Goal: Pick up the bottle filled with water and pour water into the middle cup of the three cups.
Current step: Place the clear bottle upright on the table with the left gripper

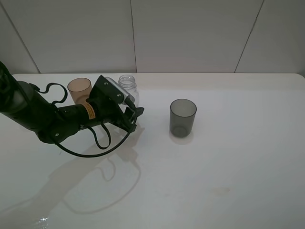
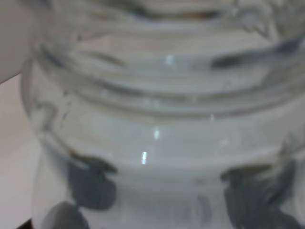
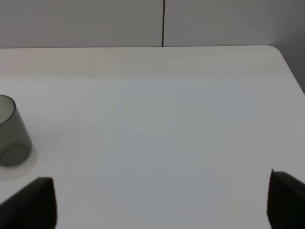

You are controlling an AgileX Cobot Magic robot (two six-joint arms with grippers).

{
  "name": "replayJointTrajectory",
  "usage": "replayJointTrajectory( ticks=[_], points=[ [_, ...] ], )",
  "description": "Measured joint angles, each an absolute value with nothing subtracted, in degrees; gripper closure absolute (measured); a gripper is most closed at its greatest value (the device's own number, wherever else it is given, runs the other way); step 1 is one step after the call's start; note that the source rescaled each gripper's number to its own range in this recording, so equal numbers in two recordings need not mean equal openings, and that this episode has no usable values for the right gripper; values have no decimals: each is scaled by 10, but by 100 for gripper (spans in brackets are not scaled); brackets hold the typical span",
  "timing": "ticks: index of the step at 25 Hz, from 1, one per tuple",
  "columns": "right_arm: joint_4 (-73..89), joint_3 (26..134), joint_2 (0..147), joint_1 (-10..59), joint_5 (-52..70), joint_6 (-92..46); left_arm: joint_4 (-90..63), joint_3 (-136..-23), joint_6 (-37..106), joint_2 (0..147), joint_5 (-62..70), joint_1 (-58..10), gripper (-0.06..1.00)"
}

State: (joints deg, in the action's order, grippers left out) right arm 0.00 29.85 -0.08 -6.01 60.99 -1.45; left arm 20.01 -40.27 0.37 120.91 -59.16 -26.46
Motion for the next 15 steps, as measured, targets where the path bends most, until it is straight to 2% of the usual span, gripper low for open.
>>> replayJointTrajectory(
  ticks=[5,6,7,8,9,10,12,15],
  points=[
    [0,298,-1,-60,610,-15,201,-403,7,1209,-592,-265,93],
    [0,298,-1,-60,610,-15,201,-403,8,1209,-592,-265,89],
    [0,298,-1,-60,610,-15,201,-403,9,1209,-592,-265,77],
    [0,298,-1,-60,610,-15,201,-403,9,1209,-593,-265,58],
    [0,298,-1,-60,610,-15,200,-403,9,1209,-594,-265,44],
    [0,298,-1,-60,610,-15,200,-403,9,1209,-594,-265,35],
    [0,298,-1,-60,610,-15,200,-403,9,1209,-594,-265,27],
    [0,298,-1,-60,610,-15,200,-403,9,1208,-594,-265,24]
  ],
)
